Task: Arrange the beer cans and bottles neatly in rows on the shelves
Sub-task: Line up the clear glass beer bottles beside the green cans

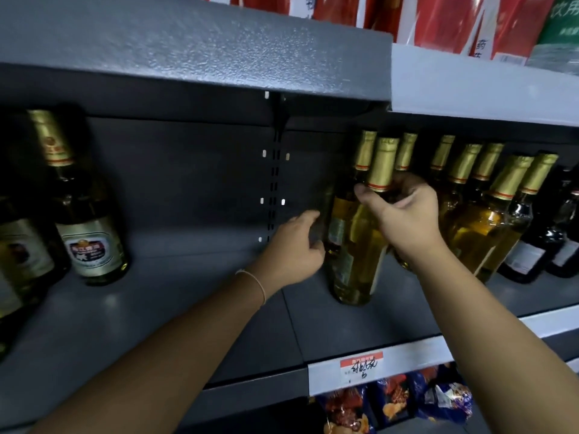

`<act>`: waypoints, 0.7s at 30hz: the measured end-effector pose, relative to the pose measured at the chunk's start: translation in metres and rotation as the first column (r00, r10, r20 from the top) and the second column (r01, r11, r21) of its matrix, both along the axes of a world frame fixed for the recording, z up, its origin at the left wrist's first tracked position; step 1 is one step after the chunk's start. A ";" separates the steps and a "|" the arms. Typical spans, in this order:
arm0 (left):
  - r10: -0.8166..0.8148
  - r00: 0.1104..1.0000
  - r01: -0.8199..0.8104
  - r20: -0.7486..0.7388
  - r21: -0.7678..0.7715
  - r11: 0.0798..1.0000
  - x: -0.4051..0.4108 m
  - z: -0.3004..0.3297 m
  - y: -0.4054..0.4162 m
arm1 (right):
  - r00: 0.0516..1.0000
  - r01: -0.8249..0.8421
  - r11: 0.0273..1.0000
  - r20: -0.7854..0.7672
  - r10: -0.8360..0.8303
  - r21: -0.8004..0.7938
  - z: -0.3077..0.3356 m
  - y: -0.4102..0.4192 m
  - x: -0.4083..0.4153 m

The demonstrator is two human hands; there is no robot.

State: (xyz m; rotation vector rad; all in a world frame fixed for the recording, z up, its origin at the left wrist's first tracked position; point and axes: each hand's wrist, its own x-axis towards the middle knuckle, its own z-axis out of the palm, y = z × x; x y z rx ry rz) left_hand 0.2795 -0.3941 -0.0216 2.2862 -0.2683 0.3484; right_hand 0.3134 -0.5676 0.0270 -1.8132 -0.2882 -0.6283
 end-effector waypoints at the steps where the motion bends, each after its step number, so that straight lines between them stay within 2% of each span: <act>1: 0.007 1.000 -0.007 -0.010 -0.001 1.000 -0.003 -0.001 0.007 | 1.000 -0.014 1.000 -0.014 0.014 0.008 0.001 0.009 0.000; 9: 0.002 0.987 -0.016 -0.161 -0.087 0.996 -0.046 -0.004 0.076 | 0.985 -0.127 0.988 -0.126 0.115 -0.086 -0.002 0.089 -0.013; 15: -0.017 0.956 -0.010 -0.294 -0.092 0.996 -0.083 -0.010 0.129 | 0.986 -0.128 0.987 -0.122 0.115 -0.102 0.000 0.157 -0.031; 21: 0.046 0.958 -0.074 -0.282 -0.088 0.993 -0.113 -0.024 0.178 | 0.987 -0.135 0.988 -0.093 0.127 -0.079 0.003 0.218 -0.053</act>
